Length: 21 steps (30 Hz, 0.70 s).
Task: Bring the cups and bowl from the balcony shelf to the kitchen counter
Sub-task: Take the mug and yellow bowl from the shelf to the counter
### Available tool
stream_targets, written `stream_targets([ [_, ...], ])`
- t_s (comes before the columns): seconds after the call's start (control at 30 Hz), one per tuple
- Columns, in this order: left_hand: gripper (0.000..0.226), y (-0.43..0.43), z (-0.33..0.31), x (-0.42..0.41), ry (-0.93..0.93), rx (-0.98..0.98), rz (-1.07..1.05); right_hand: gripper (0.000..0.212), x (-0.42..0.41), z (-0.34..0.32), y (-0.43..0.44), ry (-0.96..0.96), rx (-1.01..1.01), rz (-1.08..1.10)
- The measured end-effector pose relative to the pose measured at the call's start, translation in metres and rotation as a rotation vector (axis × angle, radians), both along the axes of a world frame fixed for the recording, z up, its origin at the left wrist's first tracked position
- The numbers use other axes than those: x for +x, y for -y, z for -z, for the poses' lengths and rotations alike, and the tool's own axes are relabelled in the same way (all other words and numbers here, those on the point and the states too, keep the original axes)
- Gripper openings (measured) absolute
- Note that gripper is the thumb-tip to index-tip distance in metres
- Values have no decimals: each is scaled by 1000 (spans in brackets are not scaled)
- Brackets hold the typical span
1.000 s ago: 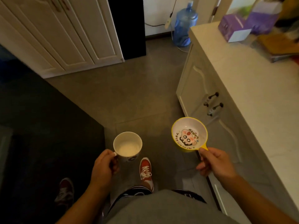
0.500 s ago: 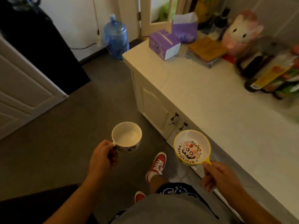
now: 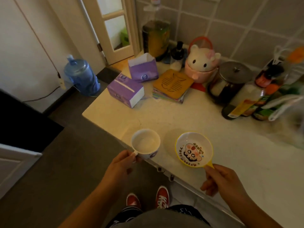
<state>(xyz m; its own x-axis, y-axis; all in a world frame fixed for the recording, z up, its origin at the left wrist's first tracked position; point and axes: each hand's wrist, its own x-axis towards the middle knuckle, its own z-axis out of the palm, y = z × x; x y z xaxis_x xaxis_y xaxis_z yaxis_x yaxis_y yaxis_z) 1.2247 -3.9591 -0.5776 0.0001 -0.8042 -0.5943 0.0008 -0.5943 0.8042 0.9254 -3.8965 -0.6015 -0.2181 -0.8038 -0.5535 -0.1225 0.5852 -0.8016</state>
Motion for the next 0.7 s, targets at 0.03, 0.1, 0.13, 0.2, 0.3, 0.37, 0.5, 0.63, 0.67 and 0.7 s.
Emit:
stream_targets([
  [0.03, 25, 12, 1, -4, 11, -9, 31, 39, -2, 0, 7, -2, -5, 24],
  [0.1, 28, 36, 5, -10, 47, -32, 94, 39, -4, 2, 18, -4, -5, 78],
  [0.13, 29, 48, 8, -14, 65, -40, 125, 39, -5, 3, 23, 0, -4, 109],
  [0.2, 33, 71, 15, -22, 71, -36, 167, 38, -5, 7, 30, 5, -10, 170],
  [0.3, 37, 101, 28, -32, 28, -10, 197, 37, 1, 9, 37, 4, -20, 252],
  [0.37, 33, 118, 36, -36, 36, -8, 235, 38, 7, 9, 40, 3, -14, 314],
  [0.5, 23, 144, 46, -45, 41, -31, 323, 36, 19, 9, 43, 6, -16, 426],
  [0.63, 19, 159, 50, -54, 26, -45, 403, 36, 27, 8, 45, 0, -12, 501],
  [0.67, 20, 161, 50, -57, 18, -41, 418, 36, 29, 8, 45, 0, -12, 519],
  [0.7, 22, 163, 50, -58, 14, -39, 430, 36, 30, 7, 45, -2, -14, 535],
])
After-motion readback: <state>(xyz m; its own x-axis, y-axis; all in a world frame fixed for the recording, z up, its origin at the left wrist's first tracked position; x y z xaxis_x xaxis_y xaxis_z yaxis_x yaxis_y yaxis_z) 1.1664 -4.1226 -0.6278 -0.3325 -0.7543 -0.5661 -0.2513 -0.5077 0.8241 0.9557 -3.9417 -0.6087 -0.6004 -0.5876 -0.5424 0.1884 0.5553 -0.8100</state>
